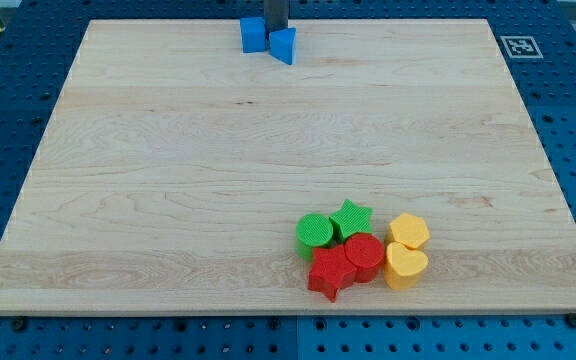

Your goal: Separate blue triangle from blue cube

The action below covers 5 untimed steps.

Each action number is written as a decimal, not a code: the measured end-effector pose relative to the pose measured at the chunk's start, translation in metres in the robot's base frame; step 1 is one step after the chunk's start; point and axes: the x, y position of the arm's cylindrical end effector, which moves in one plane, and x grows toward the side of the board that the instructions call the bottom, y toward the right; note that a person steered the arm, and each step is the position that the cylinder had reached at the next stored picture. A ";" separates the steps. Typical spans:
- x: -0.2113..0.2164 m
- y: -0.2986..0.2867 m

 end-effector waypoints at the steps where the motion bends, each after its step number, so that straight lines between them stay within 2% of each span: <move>1: 0.019 0.009; 5: 0.031 0.015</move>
